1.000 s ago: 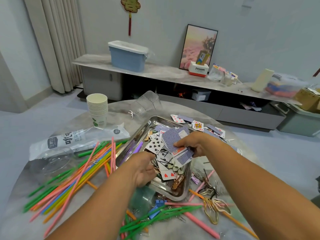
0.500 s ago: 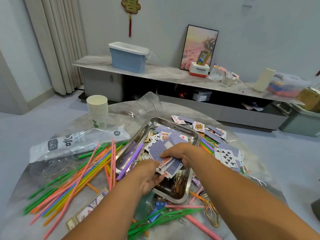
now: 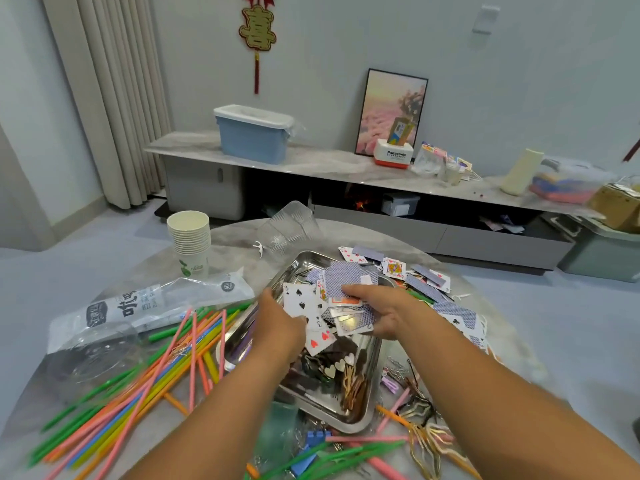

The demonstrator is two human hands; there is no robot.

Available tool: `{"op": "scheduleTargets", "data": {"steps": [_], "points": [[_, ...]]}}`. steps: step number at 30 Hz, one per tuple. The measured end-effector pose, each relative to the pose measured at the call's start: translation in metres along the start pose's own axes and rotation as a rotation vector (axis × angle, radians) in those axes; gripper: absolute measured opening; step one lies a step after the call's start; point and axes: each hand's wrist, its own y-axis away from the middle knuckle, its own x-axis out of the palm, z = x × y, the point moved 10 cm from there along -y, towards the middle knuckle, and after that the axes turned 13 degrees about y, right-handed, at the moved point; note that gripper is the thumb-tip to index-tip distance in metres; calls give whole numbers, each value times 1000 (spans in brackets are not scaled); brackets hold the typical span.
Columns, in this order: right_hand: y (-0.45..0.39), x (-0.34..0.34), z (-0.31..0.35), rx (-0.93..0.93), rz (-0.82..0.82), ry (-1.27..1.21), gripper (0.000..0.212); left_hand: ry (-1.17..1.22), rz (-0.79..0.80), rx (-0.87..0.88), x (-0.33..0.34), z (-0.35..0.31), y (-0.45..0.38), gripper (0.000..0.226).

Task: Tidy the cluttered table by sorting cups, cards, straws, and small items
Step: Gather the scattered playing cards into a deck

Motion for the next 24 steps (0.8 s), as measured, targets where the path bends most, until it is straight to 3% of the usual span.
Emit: {"op": "scheduleTargets", "data": {"steps": [4,7,10,16,20,24], "points": [[-15,20,-8,-8,75,84,25,79,193,-65,39,-10,-4,18],[-34,-5,16,-131,-135,177,27,-9,214,-29,47,-18,-29,16],[-42,-40,43,-183,-342,246,39,-421,191,104,44,-26,-52,27],[-70,-37,34,-21,-283,676,48,-917,358,239,67,-6,-64,40],[-81,-33,39,-45,-310,1085,68,-825,256,286,65,-4,-78,47],[-86,-26,42,-35,-336,1233,98,-647,257,185,62,2,-86,87]]}}
